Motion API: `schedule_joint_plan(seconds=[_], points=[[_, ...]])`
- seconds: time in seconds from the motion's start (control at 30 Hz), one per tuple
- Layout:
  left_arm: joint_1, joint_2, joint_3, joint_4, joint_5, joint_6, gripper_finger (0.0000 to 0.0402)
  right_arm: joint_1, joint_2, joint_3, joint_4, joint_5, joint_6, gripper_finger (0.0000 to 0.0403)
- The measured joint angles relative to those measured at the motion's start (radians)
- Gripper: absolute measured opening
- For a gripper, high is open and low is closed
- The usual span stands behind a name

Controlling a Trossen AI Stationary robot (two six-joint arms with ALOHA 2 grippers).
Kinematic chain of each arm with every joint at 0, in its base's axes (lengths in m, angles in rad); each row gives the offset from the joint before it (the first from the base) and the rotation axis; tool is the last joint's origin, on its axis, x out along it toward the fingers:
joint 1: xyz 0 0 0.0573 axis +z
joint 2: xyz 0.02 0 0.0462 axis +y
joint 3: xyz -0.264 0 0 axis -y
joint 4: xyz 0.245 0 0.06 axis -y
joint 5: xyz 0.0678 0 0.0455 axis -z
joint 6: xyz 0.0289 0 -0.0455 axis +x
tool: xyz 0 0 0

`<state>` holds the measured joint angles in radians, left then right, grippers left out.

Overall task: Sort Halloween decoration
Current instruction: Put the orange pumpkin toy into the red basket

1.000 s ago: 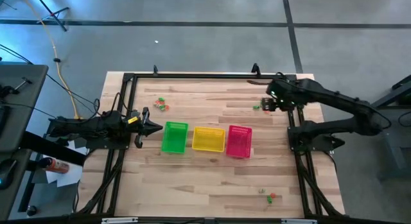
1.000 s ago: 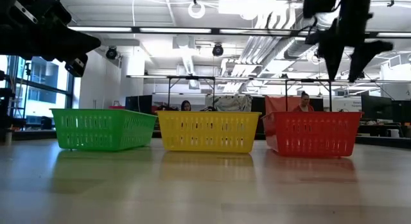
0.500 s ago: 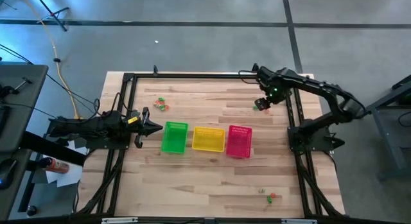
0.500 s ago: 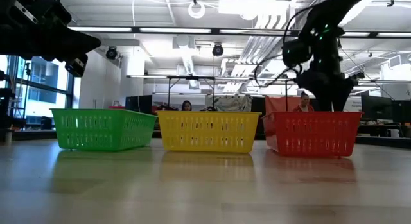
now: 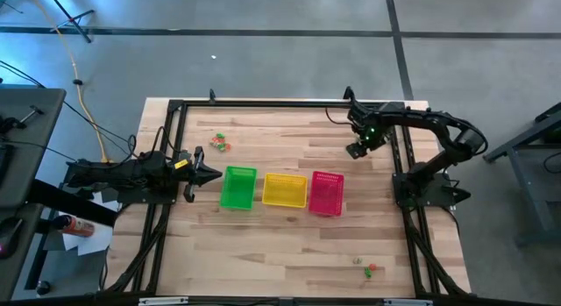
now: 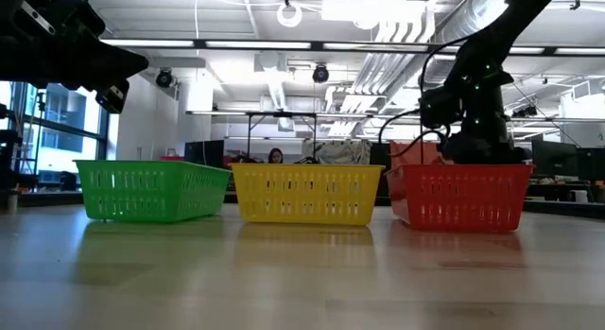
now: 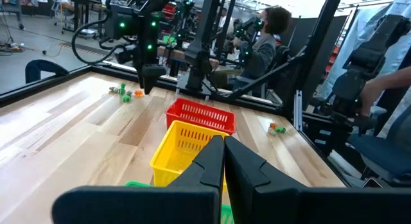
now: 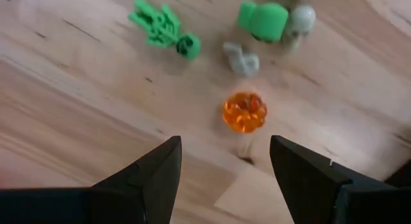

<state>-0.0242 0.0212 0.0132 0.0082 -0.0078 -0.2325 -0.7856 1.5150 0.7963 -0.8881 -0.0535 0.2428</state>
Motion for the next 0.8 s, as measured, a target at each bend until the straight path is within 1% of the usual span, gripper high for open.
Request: schedule_joint_plan(seconds=[0.17,0.3,0.6,0.8], points=[[0.000,0.000,0.000,0.000,0.000,0.000,0.0003,0.000,0.000,0.014,0.031,0.041,0.003,0.0232],[0.000,0.000,0.000,0.000,0.000,0.000,0.0003,0.000,0.000,0.005,0.026,0.061,0.048,0.0232],[0.000,0.000,0.000,0.000,0.000,0.000,0.0003,-0.029,0.000,-0.059,0.080,0.053,0.097,0.0232],[0.000,0.000,0.000,0.000,0.000,0.000,0.0003,-0.061,0.001,-0.052,0.123,0.045,0.130,0.0232]])
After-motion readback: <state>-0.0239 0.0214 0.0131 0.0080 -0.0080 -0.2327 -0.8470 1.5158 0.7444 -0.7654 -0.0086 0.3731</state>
